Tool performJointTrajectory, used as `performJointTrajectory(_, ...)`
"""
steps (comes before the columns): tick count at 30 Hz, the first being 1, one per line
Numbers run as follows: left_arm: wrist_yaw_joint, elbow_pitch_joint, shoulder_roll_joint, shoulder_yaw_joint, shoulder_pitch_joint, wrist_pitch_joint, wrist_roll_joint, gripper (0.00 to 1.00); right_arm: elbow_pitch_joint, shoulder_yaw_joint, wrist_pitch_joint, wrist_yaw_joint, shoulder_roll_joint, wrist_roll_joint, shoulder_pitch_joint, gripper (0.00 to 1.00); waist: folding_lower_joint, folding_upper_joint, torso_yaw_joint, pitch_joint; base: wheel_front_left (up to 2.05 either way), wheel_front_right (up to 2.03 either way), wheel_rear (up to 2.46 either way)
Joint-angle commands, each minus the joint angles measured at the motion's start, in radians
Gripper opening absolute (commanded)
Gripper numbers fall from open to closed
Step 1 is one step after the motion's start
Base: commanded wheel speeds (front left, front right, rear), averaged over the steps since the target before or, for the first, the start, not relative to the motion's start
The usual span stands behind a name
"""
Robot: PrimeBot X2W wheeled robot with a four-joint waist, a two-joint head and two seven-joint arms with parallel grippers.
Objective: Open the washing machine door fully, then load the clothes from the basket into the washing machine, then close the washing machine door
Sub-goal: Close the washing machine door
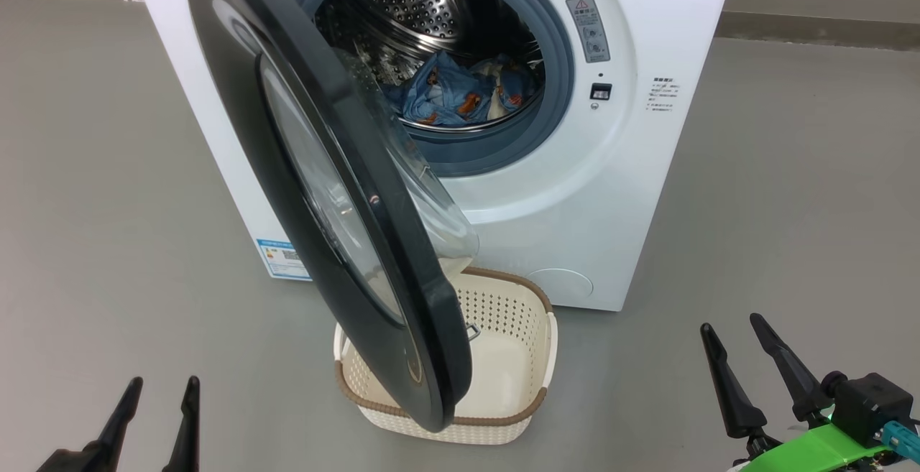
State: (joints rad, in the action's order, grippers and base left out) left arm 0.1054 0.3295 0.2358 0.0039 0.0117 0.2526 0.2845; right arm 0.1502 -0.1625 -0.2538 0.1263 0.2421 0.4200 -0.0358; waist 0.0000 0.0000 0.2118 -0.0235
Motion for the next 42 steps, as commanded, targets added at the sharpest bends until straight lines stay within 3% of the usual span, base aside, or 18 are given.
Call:
performJointTrajectory(1, 0.007, -0.020, 0.017, 0.045, 0.013, 0.009, -0.016, 1.00, -0.020, -0.014, -0.008, 0.004, 0.016, -0.012, 0.003, 1.00, 0.0000, 0.0000, -0.002, 0.001, 0.00, 0.00, 0.00)
performJointTrajectory(23, 0.025, -0.011, -0.010, 0.077, 0.018, 0.009, -0.071, 1.00, -0.023, 0.003, -0.008, 0.004, 0.008, -0.016, 0.000, 1.00, 0.0000, 0.0000, -0.017, 0.001, 0.00, 0.00, 0.00)
performJointTrajectory(42, 0.025, -0.015, 0.007, 0.040, 0.023, 0.009, -0.049, 1.00, -0.024, 0.015, -0.008, 0.004, 0.004, -0.016, -0.006, 1.00, 0.0000, 0.0000, -0.099, 0.013, 0.00, 0.00, 0.00)
